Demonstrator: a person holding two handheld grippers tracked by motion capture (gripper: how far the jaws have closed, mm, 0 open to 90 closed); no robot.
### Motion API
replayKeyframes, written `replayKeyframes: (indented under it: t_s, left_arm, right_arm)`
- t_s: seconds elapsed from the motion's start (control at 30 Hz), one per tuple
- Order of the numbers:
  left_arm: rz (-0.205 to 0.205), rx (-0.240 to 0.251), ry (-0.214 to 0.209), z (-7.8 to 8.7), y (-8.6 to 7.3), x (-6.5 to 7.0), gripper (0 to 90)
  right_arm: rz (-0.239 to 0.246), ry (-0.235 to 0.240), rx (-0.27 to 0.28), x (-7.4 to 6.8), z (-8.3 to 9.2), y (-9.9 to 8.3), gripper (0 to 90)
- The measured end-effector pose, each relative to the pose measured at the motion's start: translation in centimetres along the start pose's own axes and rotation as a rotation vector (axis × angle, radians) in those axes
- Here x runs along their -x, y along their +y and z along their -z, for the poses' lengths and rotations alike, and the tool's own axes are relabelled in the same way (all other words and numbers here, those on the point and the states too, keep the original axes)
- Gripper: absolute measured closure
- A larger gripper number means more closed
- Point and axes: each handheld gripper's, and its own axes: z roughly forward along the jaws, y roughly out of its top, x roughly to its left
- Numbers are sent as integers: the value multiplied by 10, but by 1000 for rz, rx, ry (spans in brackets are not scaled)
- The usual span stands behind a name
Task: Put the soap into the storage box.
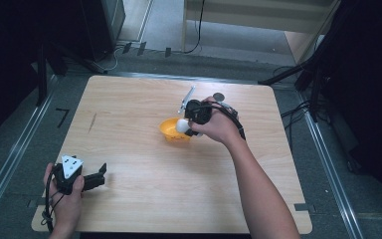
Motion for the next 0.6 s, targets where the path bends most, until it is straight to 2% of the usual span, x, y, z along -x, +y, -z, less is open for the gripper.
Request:
replayKeyframes:
  t_s: [0.33,0.37,0.4,0.6]
  left_arm:
    - [4,-2,0,0,0,0,0]
    - [5,-2,0,0,0,0,0]
    - [6,-2,-1,0,0,0,0]
    - [7,-2,-1,0,0,0,0]
  right_arm:
    - [53,29,-22,7,-8,10,508]
    - [47,33,-28,7,-8,11,509]
    - [66,33,-23,9,-10,12,509]
    - [104,38,-39,10,-15,19,508]
